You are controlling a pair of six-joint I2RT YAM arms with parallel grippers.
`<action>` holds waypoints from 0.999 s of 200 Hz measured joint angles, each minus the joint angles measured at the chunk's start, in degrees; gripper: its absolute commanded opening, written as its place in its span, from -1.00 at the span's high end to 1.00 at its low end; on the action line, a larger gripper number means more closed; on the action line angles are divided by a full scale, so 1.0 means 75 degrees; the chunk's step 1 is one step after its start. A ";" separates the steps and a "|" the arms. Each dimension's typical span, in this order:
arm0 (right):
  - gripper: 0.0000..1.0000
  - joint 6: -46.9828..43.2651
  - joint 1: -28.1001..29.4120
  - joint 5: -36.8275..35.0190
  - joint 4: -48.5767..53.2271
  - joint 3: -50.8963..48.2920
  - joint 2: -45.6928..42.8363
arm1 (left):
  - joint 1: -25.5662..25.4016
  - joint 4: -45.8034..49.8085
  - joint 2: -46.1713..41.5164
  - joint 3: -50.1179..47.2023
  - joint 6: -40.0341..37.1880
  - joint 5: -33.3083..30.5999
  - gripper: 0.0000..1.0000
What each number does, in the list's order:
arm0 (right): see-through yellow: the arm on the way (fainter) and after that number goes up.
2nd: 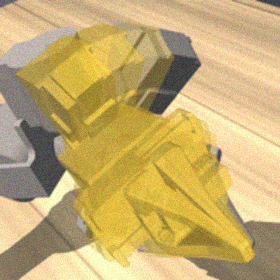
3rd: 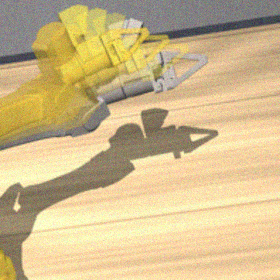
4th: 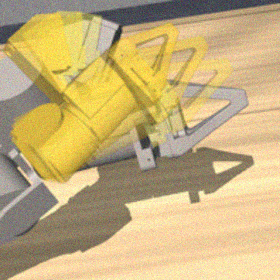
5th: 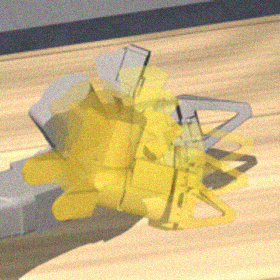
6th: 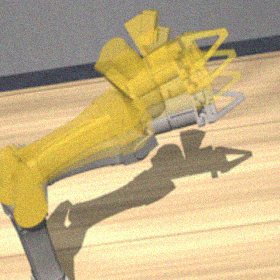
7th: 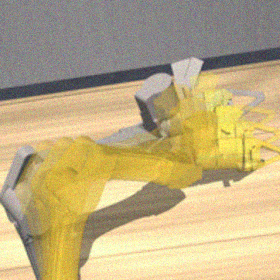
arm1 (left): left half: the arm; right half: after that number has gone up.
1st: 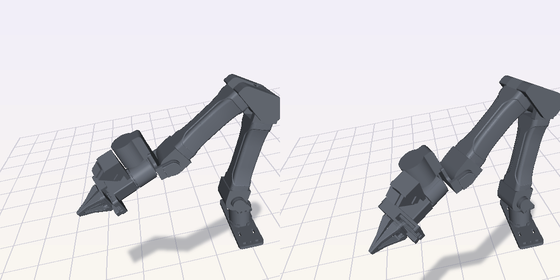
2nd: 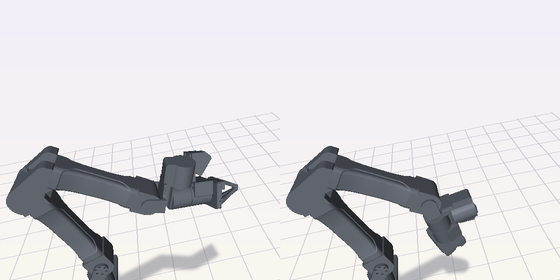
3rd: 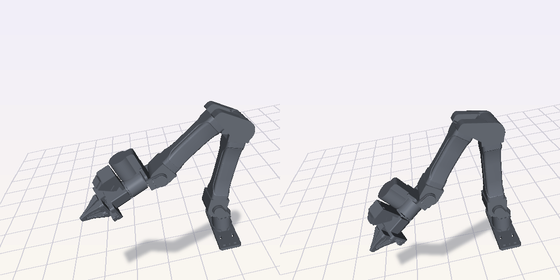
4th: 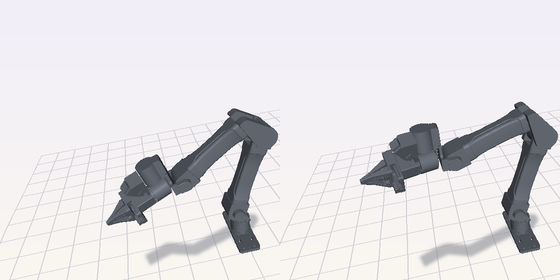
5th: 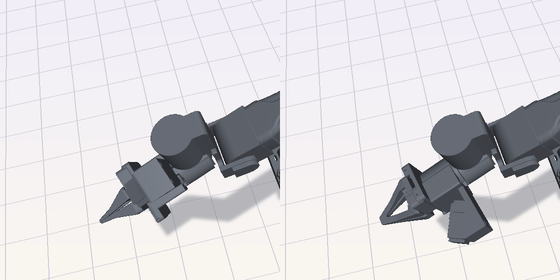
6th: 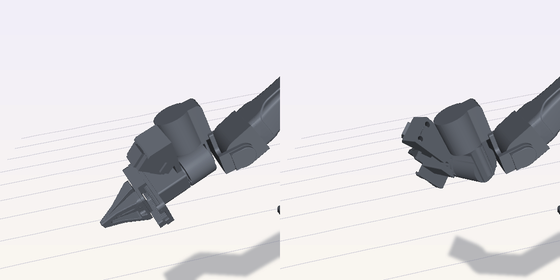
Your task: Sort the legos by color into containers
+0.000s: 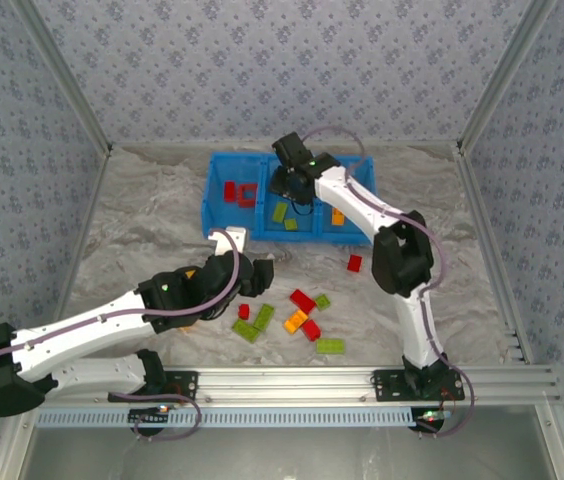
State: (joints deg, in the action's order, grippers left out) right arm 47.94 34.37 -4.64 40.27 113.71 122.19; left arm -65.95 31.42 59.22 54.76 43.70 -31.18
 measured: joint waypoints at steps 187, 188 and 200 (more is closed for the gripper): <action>-0.30 -0.2978 0.6292 -0.2495 -0.3759 -0.9460 -0.7466 | 0.1845 0.1967 0.2795 -0.0239 0.1265 0.3491 -0.19; -0.30 -0.2978 0.6301 -0.2498 -0.3762 -0.9460 -0.7472 | 0.1845 0.1964 0.2830 -0.0239 0.1262 0.3506 -0.19; -0.30 -0.2973 0.6420 -0.2553 -0.3780 -0.9492 -0.7545 | 0.1845 0.1944 0.3072 -0.0242 0.1241 0.3617 -0.15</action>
State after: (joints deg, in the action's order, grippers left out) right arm 25.65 82.52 -23.79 11.92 42.52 65.60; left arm -52.12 46.00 82.26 52.95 53.01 -4.05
